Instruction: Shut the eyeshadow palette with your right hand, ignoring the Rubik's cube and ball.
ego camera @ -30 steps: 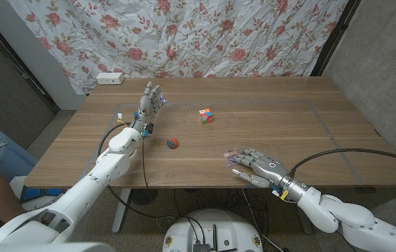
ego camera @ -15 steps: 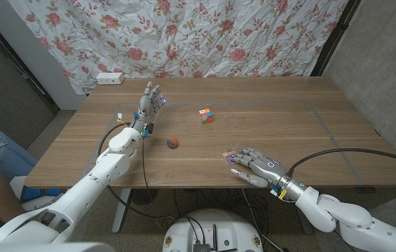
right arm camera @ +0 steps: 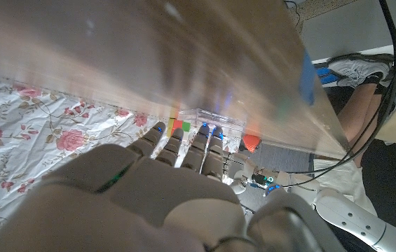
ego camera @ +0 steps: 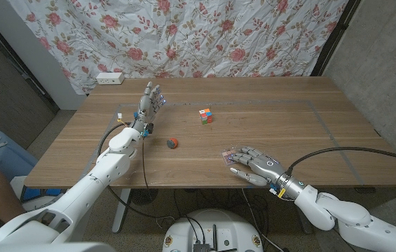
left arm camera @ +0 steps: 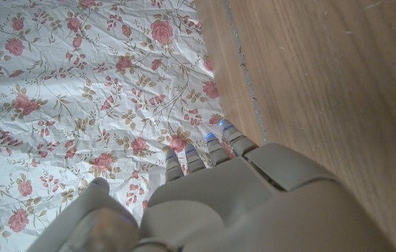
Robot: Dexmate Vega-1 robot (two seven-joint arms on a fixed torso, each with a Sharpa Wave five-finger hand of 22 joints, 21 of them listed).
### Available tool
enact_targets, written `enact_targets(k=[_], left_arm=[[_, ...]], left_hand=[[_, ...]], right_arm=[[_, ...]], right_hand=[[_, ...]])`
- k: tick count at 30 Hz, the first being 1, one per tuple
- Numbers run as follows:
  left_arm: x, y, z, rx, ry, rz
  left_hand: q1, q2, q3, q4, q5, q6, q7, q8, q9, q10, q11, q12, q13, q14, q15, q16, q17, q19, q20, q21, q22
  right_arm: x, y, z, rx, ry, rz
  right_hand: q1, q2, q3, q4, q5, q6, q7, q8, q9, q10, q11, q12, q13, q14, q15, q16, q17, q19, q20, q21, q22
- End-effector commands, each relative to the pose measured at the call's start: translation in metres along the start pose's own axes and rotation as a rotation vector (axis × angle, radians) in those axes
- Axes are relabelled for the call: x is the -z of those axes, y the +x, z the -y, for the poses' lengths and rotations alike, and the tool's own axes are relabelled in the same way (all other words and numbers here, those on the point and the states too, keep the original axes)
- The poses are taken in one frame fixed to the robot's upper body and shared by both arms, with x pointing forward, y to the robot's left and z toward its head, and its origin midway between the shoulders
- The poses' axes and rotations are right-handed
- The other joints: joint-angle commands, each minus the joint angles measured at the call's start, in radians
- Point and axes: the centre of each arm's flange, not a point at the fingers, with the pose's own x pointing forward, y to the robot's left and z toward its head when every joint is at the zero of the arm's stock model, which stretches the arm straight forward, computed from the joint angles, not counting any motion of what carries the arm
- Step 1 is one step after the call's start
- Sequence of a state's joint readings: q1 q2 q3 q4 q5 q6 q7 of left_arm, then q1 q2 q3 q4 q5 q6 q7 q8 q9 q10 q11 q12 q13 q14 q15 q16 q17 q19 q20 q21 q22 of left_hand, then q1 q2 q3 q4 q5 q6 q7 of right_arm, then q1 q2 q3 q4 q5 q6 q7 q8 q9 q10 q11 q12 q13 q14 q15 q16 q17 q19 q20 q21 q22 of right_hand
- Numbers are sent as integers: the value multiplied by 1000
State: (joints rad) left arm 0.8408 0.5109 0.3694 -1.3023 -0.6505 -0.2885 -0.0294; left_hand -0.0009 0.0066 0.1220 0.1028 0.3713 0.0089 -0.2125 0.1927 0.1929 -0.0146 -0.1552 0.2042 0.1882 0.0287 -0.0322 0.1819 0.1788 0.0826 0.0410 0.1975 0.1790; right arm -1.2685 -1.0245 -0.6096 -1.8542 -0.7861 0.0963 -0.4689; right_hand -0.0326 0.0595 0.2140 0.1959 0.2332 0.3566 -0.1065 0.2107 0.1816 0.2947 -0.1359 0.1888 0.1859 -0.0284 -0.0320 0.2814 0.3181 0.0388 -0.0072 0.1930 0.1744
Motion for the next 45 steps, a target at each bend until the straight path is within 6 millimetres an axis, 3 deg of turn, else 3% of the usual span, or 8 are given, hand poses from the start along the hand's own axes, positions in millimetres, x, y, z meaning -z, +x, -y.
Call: enact_targets(k=[1,19,33,45], left_arm=[[0,0,0,0,0,0],[0,0,0,0,0,0],[0,0,0,0,0,0],[0,0,0,0,0,0]], left_hand=[[6,8,10,-2,4,-2,-7,5,4,-1,-5,5,4,4,-24,6,5,7,1,4,4],[6,8,10,-2,3,-2,-7,5,4,-1,-7,5,4,4,-23,6,5,8,2,5,4],[6,8,10,-2,3,-2,-7,5,4,-2,-6,5,4,4,-23,6,5,7,0,4,4],[6,8,10,-2,3,-2,-7,5,4,-2,-6,5,4,5,-24,7,5,7,1,4,4]], right_arm=[[2,6,11,47,7,1],[1,15,38,122,25,48],[18,24,53,171,92,13],[35,34,57,180,115,-12]], right_hand=[[9,106,-3,0,7,4,-2,-2,1,13,-1,5,1,9,-18,6,4,17,-1,11,3],[12,105,-13,-3,9,6,-7,-6,1,16,-2,4,1,20,-24,8,4,38,7,17,1],[18,98,-21,-9,11,-6,-4,-15,0,-4,13,-3,1,7,-26,0,0,82,4,27,-2],[23,94,-24,-14,13,-54,-8,-31,0,-32,33,-9,1,15,-21,-3,-5,94,3,23,-4]])
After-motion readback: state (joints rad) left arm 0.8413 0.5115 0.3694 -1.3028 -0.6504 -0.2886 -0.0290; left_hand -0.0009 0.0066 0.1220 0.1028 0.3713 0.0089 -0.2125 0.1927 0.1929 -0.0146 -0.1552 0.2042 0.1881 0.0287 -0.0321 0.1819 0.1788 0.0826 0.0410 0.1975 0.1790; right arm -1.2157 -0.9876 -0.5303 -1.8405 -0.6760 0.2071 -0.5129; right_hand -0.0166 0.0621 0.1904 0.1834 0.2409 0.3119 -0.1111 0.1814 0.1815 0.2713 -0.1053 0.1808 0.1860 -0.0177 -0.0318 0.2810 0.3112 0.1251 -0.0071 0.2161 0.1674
